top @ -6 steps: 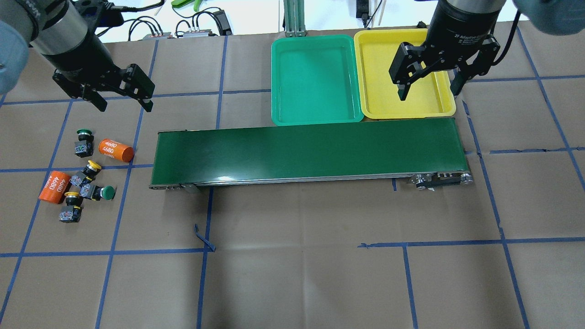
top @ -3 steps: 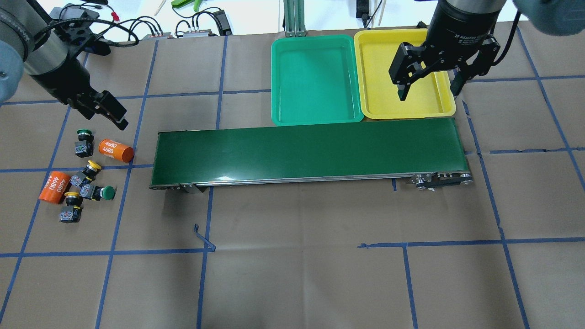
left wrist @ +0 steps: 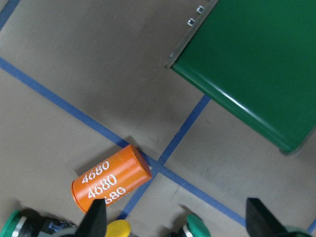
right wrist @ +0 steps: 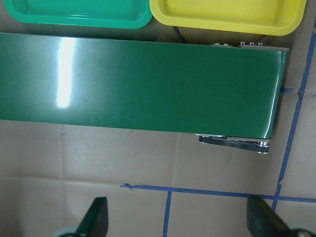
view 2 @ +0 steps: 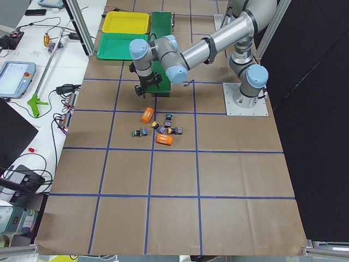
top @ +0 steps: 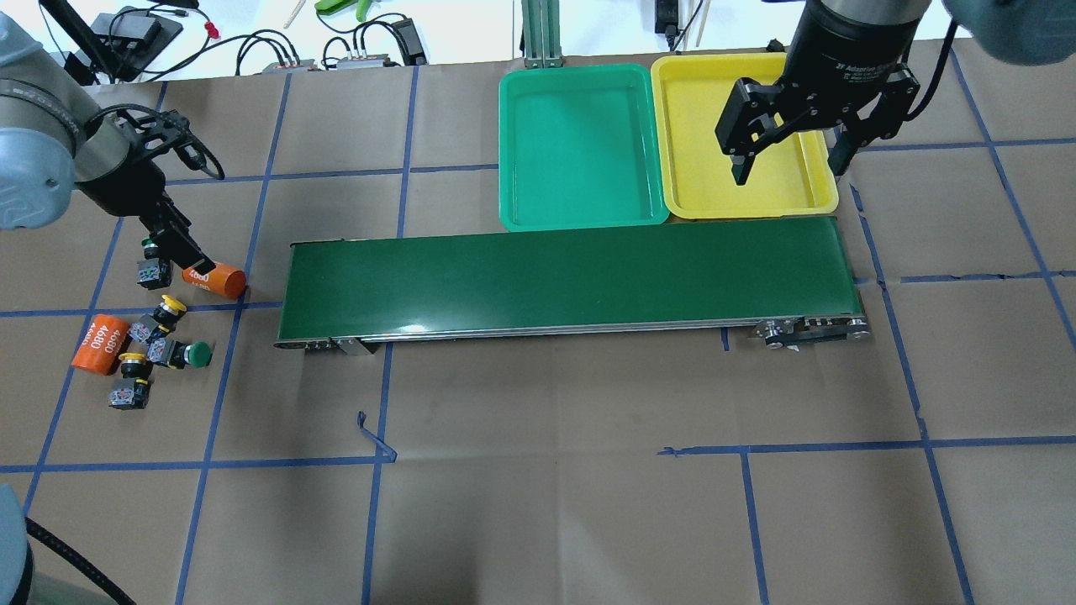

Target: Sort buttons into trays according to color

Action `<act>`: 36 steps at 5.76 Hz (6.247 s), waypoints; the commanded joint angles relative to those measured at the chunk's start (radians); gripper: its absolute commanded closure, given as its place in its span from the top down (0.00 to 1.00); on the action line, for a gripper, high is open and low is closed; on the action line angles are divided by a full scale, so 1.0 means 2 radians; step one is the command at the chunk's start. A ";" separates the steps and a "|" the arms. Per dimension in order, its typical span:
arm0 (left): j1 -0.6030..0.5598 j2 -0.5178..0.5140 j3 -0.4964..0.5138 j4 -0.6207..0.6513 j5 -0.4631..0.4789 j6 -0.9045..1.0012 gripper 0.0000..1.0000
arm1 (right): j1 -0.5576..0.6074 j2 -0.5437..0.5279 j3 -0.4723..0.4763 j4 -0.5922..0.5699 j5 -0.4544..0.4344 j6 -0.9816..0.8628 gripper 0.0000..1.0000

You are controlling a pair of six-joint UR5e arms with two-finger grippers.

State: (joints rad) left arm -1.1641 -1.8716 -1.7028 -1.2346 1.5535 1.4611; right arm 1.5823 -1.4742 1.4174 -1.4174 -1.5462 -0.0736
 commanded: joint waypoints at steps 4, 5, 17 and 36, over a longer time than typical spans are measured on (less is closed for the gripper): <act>0.028 -0.086 -0.041 0.148 0.004 0.351 0.98 | 0.000 0.000 0.000 0.000 0.000 0.000 1.00; 0.021 -0.085 -0.041 0.148 0.003 0.352 0.97 | 0.000 0.000 0.000 0.000 0.000 0.000 1.00; -0.164 0.005 -0.045 0.038 0.003 0.119 0.09 | 0.000 -0.002 0.005 0.000 -0.001 -0.034 1.00; 0.097 -0.001 -0.191 0.216 0.009 0.400 0.01 | 0.090 -0.007 0.150 -0.199 -0.022 -0.638 1.00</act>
State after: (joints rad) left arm -0.9615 -1.8827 -2.0815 -0.8038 1.5741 2.2727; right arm 1.7637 -1.4874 1.7127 -1.8108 -1.5922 -1.3506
